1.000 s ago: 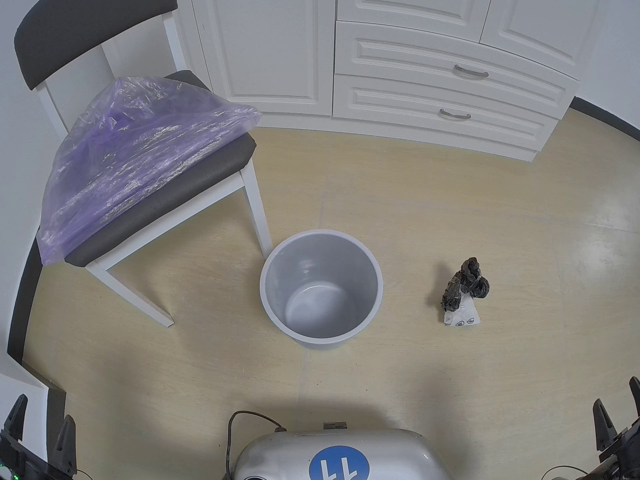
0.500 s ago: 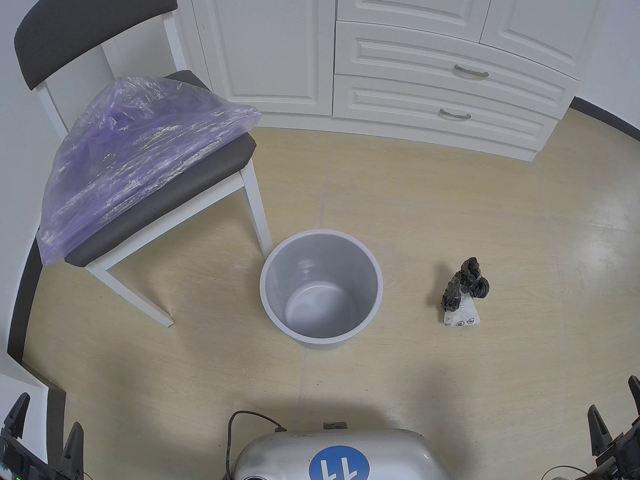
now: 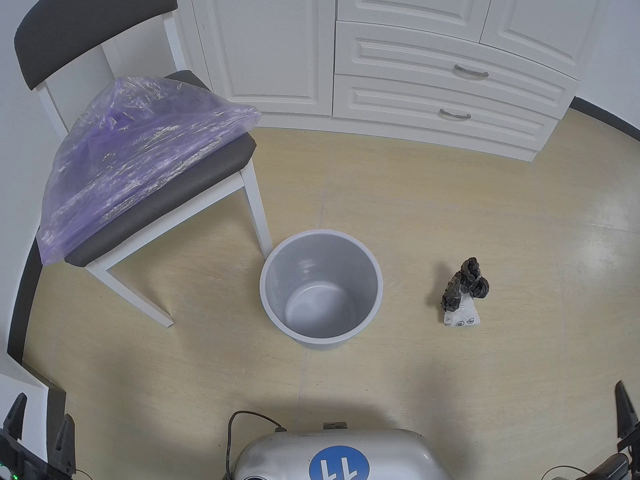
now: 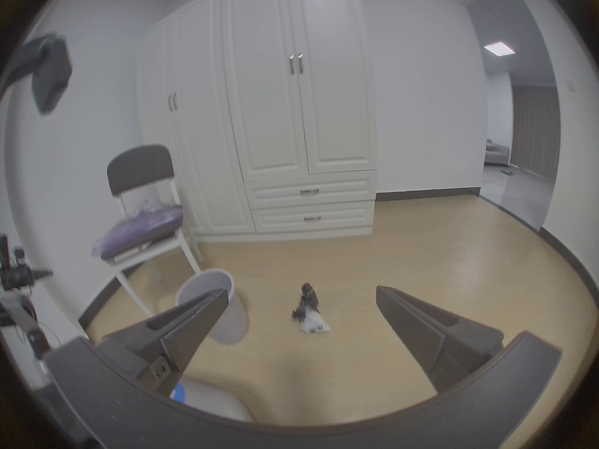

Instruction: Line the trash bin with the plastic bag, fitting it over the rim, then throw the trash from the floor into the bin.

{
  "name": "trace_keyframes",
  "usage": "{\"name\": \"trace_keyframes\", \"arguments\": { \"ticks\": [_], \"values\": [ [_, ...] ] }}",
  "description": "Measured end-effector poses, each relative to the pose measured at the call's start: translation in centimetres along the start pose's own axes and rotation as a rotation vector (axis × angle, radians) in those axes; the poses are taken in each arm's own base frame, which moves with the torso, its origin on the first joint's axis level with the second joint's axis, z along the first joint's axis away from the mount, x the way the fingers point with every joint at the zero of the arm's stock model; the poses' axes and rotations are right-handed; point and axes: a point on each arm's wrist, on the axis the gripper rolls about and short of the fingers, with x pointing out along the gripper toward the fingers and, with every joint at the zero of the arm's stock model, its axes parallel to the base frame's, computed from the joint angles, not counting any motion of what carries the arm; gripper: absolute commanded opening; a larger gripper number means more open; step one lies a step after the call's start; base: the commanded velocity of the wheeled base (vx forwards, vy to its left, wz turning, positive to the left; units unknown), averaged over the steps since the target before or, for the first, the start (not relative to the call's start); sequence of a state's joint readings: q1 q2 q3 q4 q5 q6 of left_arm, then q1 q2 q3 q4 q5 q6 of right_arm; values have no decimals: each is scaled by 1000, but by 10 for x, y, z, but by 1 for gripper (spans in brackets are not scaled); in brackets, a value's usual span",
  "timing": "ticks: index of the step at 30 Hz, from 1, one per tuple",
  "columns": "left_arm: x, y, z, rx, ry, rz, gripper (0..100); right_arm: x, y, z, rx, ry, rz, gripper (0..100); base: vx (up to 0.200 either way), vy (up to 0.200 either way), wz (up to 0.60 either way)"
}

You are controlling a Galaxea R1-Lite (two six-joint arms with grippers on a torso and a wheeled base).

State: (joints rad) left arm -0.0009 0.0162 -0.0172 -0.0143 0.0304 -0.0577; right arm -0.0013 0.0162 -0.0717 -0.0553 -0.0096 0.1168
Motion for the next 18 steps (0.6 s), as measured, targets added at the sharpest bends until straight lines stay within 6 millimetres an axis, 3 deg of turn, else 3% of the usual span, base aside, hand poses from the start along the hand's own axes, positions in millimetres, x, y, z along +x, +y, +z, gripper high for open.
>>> {"name": "trace_keyframes", "arguments": {
  "ticks": [5,9,18],
  "values": [
    [-2,-1,14,-17,-101,-23,100,-9,3,27,30,-62,5,100,0,0,0],
    [-9,-3,39,1,-202,-80,100,-12,4,32,14,-54,28,100,0,0,0],
    [-8,-4,60,65,-125,-64,100,4,8,53,7,-25,70,100,0,0,0]
  ]
}}
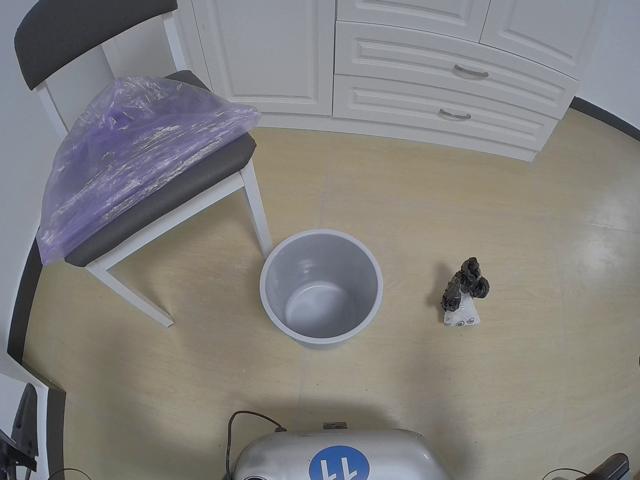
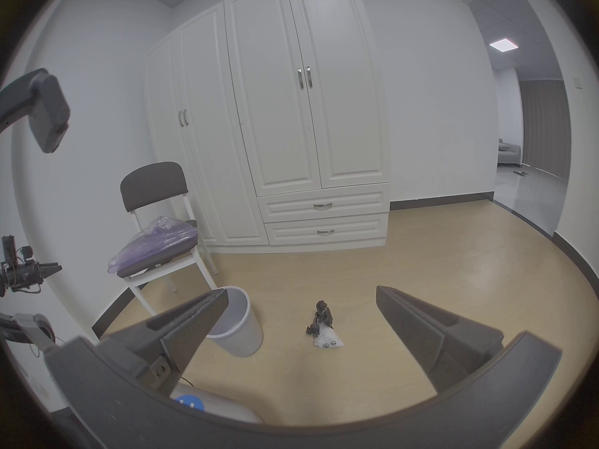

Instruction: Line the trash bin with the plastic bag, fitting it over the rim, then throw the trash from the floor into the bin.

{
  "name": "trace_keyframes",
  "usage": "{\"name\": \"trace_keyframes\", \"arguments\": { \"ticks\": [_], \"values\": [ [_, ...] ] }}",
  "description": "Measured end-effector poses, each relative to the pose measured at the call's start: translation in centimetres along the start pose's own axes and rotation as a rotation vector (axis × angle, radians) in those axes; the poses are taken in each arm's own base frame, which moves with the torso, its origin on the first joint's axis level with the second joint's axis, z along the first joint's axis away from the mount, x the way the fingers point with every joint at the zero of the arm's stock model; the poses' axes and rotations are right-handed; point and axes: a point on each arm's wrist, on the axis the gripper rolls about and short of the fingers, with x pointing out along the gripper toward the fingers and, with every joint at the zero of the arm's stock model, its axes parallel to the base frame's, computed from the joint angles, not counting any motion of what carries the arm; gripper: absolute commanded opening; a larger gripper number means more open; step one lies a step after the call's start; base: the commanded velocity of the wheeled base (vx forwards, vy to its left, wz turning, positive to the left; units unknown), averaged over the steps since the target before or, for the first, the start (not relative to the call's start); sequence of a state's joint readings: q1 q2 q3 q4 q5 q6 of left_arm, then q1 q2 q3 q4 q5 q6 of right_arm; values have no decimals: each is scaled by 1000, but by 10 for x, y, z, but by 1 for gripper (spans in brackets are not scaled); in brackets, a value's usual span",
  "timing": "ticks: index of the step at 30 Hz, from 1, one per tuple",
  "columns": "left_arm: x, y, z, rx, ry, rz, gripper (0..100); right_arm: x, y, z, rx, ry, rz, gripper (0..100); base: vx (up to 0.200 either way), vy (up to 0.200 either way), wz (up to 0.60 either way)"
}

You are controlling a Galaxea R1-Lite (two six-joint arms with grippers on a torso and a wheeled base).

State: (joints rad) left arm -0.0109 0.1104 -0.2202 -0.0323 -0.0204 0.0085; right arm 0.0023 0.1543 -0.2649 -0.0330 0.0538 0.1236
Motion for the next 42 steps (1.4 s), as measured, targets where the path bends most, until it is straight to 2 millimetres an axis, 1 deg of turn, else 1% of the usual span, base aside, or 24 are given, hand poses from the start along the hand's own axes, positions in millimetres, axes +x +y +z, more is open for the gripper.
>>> {"name": "trace_keyframes", "arguments": {
  "ticks": [5,9,14,18,23,26,29,37,39,42],
  "values": [
    [19,1,17,29,110,26,100,29,1,21,-2,9,4,100,0,0,0],
    [42,2,31,58,209,48,100,62,1,35,-4,26,3,100,0,0,0],
    [76,4,48,85,311,64,100,109,1,51,-3,35,-12,100,0,0,0],
    [99,5,58,121,363,72,100,143,6,60,3,50,-49,100,0,0,0],
    [117,8,60,227,421,126,100,173,20,64,10,82,-32,100,0,0,0],
    [124,10,58,283,453,162,100,185,30,65,13,99,-14,100,0,0,0],
    [127,14,52,313,466,201,100,194,39,61,14,124,4,100,0,0,0],
    [145,29,39,337,452,306,100,206,57,46,17,194,51,100,0,0,0],
    [151,34,34,331,463,313,100,209,60,43,24,210,60,100,0,0,0],
    [157,40,27,305,481,265,100,215,64,39,34,231,67,100,0,0,0]
  ]
}}
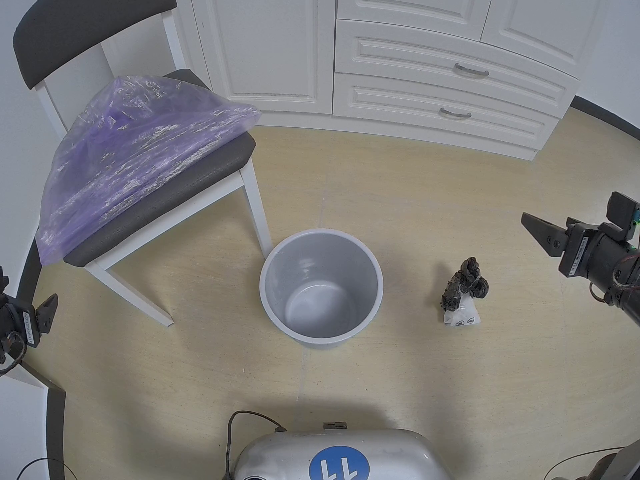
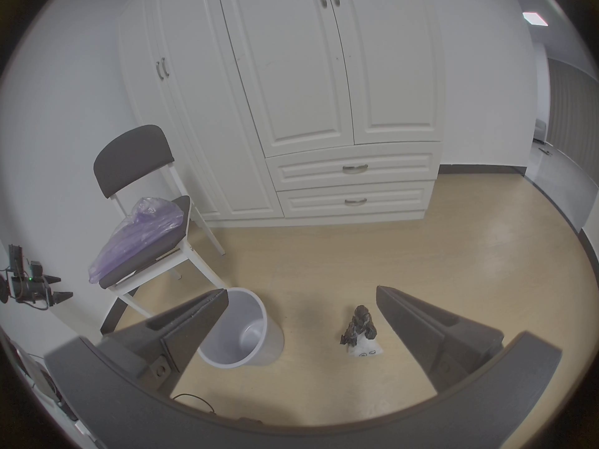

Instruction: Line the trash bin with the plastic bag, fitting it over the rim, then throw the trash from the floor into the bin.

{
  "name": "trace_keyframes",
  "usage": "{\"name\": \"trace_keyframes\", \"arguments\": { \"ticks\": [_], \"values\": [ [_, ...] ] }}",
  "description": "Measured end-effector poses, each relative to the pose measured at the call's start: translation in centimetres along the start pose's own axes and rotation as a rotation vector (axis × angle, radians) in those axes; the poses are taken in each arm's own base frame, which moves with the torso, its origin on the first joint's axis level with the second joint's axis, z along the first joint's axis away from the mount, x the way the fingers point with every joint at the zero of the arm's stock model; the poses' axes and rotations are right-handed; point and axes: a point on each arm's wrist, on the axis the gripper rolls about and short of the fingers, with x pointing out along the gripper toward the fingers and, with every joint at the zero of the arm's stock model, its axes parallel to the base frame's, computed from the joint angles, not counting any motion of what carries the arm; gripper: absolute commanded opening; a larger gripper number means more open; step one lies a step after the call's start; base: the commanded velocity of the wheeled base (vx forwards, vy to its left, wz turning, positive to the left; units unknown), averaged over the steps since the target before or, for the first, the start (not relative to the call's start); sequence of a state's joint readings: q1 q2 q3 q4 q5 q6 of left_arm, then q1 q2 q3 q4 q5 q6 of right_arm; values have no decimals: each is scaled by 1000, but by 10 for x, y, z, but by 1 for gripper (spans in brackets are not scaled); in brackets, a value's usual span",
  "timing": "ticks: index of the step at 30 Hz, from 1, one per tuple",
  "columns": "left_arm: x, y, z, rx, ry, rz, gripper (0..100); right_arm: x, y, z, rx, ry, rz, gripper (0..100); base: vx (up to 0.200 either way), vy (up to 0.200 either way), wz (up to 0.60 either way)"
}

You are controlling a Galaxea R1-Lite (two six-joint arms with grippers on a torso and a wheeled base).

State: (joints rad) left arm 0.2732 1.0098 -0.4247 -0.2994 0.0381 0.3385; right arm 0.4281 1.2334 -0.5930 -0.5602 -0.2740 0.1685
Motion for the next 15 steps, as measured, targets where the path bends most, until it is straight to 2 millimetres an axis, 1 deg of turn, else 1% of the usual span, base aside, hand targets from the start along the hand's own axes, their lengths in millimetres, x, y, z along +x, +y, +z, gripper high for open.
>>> {"name": "trace_keyframes", "arguments": {
  "ticks": [2,5,10,15],
  "values": [
    [7,5,-3,-20,-7,-72,100,7,3,-2,13,18,3,100,0,0,0],
    [11,11,-6,-41,-11,-107,100,14,5,-4,27,33,2,100,0,0,0],
    [20,26,-10,-76,3,-80,100,29,10,-8,66,61,0,100,0,0,0],
    [37,35,-13,-88,11,-52,100,38,15,-11,91,80,5,100,0,0,0]
  ]
}}
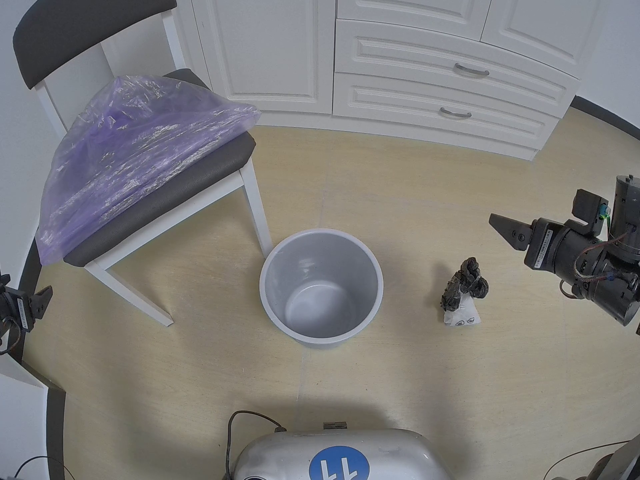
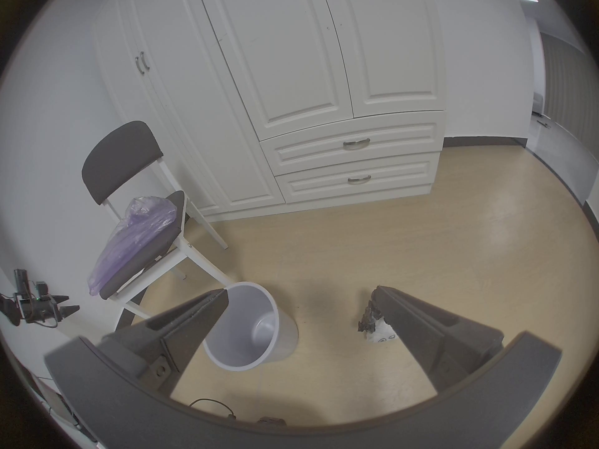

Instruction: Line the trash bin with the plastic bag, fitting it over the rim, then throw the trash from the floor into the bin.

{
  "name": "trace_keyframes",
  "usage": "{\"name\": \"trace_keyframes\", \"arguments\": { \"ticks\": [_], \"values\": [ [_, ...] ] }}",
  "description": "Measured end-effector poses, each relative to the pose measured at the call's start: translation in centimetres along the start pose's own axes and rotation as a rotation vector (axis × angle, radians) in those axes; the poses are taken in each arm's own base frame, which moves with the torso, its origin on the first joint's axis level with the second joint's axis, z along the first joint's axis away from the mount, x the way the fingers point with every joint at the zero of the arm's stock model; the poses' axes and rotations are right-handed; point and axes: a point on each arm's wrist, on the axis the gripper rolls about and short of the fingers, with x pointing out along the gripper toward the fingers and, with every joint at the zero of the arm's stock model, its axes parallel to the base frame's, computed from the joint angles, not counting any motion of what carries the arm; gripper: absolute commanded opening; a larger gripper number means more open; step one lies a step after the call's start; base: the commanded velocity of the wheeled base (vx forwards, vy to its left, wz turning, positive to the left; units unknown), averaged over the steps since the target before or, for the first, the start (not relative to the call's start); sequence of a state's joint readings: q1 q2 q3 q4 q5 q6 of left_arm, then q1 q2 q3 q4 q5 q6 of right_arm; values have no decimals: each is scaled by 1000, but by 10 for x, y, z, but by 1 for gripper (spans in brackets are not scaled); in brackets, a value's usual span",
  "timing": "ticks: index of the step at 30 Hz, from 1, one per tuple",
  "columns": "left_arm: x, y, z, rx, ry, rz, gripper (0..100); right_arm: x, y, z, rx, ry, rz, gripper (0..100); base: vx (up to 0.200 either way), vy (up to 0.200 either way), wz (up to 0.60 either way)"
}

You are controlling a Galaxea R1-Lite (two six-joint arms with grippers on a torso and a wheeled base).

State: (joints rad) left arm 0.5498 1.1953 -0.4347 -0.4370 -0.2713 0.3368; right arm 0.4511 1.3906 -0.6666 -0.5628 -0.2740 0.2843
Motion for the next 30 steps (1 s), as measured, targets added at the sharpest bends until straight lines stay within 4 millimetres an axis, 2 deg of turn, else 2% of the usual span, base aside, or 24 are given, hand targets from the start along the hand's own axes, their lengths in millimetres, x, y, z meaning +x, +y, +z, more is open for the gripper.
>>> {"name": "trace_keyframes", "arguments": {
  "ticks": [10,17,30],
  "values": [
    [44,14,-5,-69,-40,42,100,5,7,-5,6,27,26,100,0,0,0],
    [66,21,-6,-124,-66,113,100,8,9,-9,2,42,28,100,0,0,0],
    [87,22,2,-267,-92,145,100,9,11,-7,8,18,39,100,0,0,0]
  ]
}}
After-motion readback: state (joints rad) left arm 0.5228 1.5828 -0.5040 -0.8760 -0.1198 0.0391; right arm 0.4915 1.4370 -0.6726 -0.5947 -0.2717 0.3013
